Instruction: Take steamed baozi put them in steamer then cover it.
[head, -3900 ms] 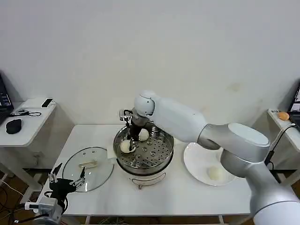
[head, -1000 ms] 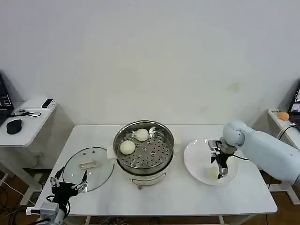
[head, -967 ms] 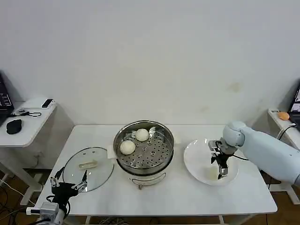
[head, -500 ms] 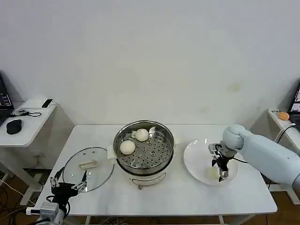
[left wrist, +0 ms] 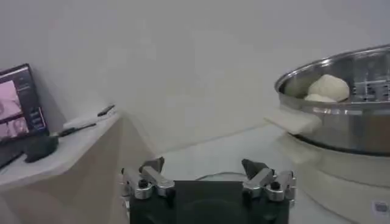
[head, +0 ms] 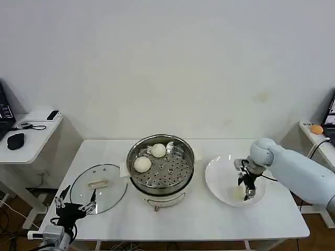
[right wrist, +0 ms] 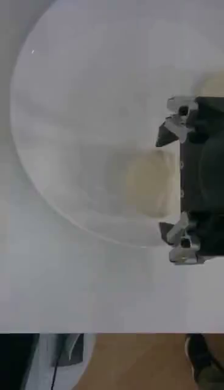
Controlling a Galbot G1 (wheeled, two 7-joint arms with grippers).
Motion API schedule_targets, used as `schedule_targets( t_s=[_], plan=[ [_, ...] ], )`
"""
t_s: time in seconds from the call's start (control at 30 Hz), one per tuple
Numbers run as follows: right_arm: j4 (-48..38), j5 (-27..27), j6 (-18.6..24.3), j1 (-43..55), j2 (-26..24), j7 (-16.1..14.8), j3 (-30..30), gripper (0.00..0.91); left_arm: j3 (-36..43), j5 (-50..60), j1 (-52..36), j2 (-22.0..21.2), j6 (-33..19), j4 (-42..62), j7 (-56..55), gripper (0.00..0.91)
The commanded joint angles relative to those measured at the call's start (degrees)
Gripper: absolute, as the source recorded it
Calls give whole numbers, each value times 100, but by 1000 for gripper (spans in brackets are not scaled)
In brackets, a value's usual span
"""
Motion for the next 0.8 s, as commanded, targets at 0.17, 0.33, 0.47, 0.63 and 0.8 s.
schedule_targets(
  t_s=[0.17, 0.33, 0.47, 0.63, 0.8],
  plan=[
    [40, -21, -17, -26, -27, 2, 32, 655, -4, 0, 3, 8, 2, -25, -2, 907],
    [51, -18, -22, -19, -43, 5, 44, 635, 1, -6, 0, 12, -1, -9, -4, 907],
    [43, -8, -29, -15, -43, 4, 59, 625, 41, 4, -26, -17, -3, 23, -14, 907],
    [70, 8, -45, -9, -104, 7, 99, 625, 55, 3, -24, -17, -3, 6, -5, 907],
    [94, 63, -45, 77, -222, 8, 185, 625, 92, 7, -62, -5, -9, 66, -9, 907]
  ],
)
